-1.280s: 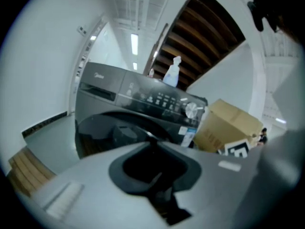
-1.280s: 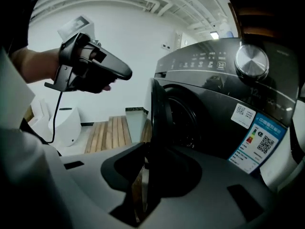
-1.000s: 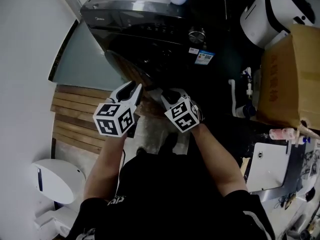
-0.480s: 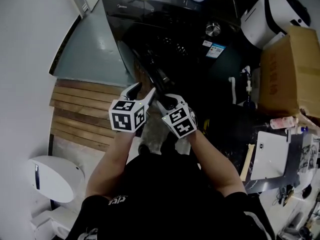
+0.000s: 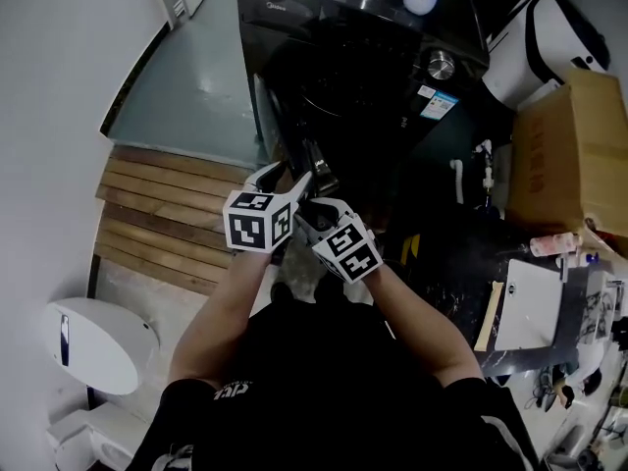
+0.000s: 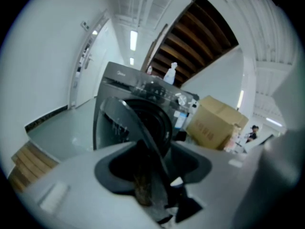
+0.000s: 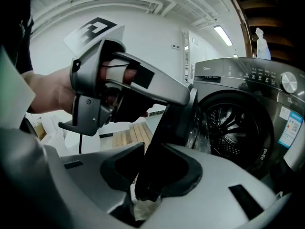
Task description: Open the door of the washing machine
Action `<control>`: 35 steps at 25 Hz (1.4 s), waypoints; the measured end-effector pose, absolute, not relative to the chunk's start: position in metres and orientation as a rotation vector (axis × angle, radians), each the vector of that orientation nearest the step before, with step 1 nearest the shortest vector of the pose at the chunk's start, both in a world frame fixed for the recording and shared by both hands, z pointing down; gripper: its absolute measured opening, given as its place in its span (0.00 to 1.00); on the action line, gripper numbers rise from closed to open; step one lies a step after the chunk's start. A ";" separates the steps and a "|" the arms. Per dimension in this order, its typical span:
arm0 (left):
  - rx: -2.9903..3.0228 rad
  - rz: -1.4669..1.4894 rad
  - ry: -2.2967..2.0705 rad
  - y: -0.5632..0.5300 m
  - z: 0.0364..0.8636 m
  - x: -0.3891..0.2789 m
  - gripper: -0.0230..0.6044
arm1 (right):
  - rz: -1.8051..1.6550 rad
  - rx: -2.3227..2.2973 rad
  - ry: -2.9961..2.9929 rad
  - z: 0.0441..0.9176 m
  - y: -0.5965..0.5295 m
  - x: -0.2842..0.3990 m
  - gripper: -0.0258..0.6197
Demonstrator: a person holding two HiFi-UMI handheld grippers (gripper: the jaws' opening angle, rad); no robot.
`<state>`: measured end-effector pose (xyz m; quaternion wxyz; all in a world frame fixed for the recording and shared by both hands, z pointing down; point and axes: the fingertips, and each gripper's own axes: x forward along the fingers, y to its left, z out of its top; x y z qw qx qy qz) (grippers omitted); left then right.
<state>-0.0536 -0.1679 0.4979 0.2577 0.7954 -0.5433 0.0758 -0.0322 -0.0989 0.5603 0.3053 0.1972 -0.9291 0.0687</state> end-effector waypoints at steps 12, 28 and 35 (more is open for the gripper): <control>2.118 0.228 -1.542 -0.143 0.509 -0.114 0.36 | 0.146 0.484 -2.477 0.551 -0.079 -0.055 0.17; 1.901 0.186 -1.832 -0.109 0.508 -0.252 0.22 | 0.160 0.519 -2.482 0.528 -0.110 -0.066 0.16; 1.850 0.207 -1.907 -0.110 0.506 -0.294 0.23 | 0.150 0.491 -2.487 0.521 -0.110 -0.075 0.14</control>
